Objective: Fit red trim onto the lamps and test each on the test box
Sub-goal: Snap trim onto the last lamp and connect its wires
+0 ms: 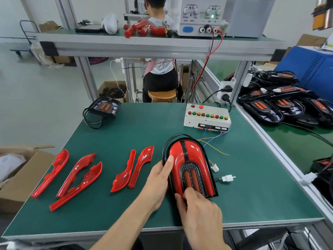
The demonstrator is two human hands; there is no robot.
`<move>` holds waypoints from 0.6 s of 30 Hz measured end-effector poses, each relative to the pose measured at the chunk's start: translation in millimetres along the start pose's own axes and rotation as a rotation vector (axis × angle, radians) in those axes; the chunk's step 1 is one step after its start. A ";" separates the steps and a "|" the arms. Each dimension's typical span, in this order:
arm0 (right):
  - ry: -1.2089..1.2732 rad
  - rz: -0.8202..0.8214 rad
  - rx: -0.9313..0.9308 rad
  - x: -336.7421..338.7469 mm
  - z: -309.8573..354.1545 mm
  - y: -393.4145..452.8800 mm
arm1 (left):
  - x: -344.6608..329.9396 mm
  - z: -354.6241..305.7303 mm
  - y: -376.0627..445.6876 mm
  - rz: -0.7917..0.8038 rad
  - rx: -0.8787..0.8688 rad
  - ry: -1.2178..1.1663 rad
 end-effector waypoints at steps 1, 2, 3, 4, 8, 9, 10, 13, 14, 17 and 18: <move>0.003 0.000 0.002 -0.4 0.0 -0.1 | -0.4 0.7 -0.5 0.013 0.009 -0.018; 0.007 0.000 0.003 -0.9 -0.3 -0.6 | -0.8 0.6 -1.1 0.025 0.014 -0.032; 0.009 0.001 0.001 -1.4 -0.9 -1.1 | -1.3 0.4 -1.3 0.036 0.011 -0.032; 0.012 0.002 0.000 -1.9 -1.7 -1.6 | -1.8 0.2 -1.4 0.045 0.001 -0.015; 0.018 0.000 0.019 -3.0 -2.2 -2.9 | -1.9 -0.8 -1.1 0.024 -0.066 0.097; 0.015 -0.005 0.021 -3.0 -2.4 -3.1 | -1.9 -0.9 -0.9 0.018 -0.082 0.121; 0.014 -0.014 0.025 -2.7 -2.4 -3.2 | -2.1 -1.0 -0.8 0.016 -0.093 0.140; 0.017 -0.035 0.042 -2.1 -2.7 -4.3 | -1.8 -0.1 -0.7 0.019 -0.082 0.125; 0.022 -0.045 0.044 -2.3 -3.3 -5.1 | -1.4 0.3 -0.4 0.023 -0.078 0.111; 0.036 -0.065 0.044 -2.2 -4.2 -6.6 | -0.1 0.5 -0.6 0.027 -0.078 0.089; 0.042 -0.069 0.046 -2.5 -4.4 -7.3 | 0.6 0.3 -0.6 0.025 -0.077 0.087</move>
Point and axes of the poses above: each hand's wrist, its own y-axis towards the middle knuckle, its own x-axis out of the back of the hand, z = x × y, the point moved 7 cm from there along y, towards the middle knuckle, and after that the axes turned 2 degrees about -x, right-handed, at the moved point
